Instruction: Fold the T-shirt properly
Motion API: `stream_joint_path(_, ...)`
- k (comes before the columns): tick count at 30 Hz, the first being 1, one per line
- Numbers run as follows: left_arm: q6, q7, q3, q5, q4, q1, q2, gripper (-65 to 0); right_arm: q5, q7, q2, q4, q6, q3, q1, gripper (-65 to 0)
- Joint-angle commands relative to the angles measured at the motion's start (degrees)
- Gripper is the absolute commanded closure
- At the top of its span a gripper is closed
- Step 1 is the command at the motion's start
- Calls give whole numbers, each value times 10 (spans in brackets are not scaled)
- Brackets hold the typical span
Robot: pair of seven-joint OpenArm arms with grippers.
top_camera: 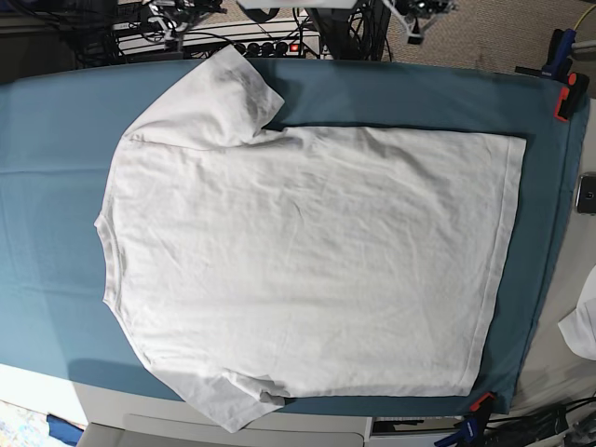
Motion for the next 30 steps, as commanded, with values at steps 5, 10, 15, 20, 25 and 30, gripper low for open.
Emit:
stream_joint_path(5, -2, 3, -1, -1, 90, 71, -32, -31, 13, 3, 20, 115, 33, 1, -90, 0)
stream_joint_path(10, -2, 20, -1, -1, 215, 156, -66, -31, 51, 6, 47, 255, 43, 1, -187, 0)
stream_joint_path(15, -2, 20, -39, -1, 351, 247, -92, -31, 53, 27, 86, 407, 42, 3, -284, 0)
stream_joint_path(20, -2, 25, -125, -37, 480, 322, -102, -31, 68, 27, 97, 545, 42, 52, -349, 0)
stream_joint_path(25, -36, 70, -223, -103, 595, 377, -111, -31, 174, -1, 97, 656, 42, 123, -390, 0)
stream_joint_path(30, -127, 135, -321, -218, 687, 416, -111, -31, 262, -45, 96, 733, 43, 194, -403, 0)
